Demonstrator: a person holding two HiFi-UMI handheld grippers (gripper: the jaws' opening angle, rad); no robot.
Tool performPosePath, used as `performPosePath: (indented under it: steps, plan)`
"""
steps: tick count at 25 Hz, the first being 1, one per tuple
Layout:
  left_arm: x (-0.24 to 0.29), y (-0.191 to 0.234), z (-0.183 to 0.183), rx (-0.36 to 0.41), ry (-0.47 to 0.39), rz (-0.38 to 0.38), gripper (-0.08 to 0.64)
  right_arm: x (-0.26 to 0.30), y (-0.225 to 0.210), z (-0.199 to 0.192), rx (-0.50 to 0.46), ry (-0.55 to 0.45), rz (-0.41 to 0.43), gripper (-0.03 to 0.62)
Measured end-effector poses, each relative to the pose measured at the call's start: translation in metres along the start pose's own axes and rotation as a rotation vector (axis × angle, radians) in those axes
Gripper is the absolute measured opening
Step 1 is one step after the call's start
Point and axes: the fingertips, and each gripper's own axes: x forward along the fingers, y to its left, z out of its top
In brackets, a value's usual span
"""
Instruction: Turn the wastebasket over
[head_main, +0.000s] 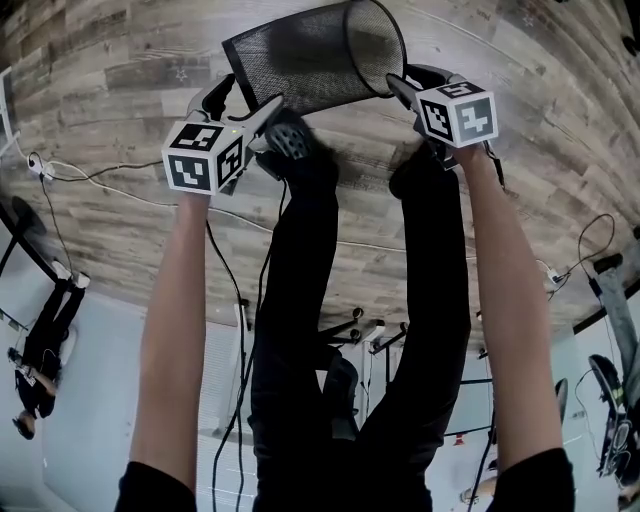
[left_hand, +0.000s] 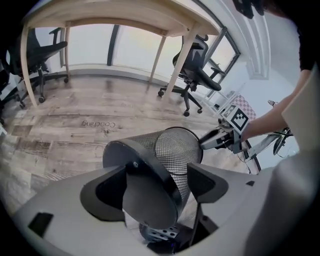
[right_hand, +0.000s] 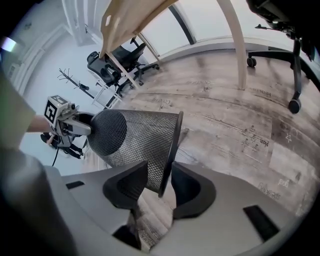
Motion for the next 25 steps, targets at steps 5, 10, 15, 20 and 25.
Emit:
performPosePath:
  steps: [5,10,15,20,25]
  plan:
    - [0.000,0.008,-0.008,-0.018,0.027,0.001,0.382,0.001,0.005,-0.001,0.023,-0.013,0.025,0.127]
    - [0.006,0.014,-0.026,-0.085,0.073,0.017,0.378,-0.003,0.009,0.000,0.000,-0.021,0.024,0.086]
    - [0.025,0.016,-0.038,-0.160,0.073,0.047,0.370,-0.008,0.007,-0.004,-0.088,-0.011,-0.010,0.064]
    - [0.052,0.017,-0.036,-0.225,0.072,0.052,0.359,-0.025,0.000,0.006,-0.127,-0.046,-0.016,0.057]
    - [0.062,0.008,-0.033,-0.258,0.060,0.026,0.359,-0.043,-0.003,0.020,-0.203,-0.082,-0.054,0.055]
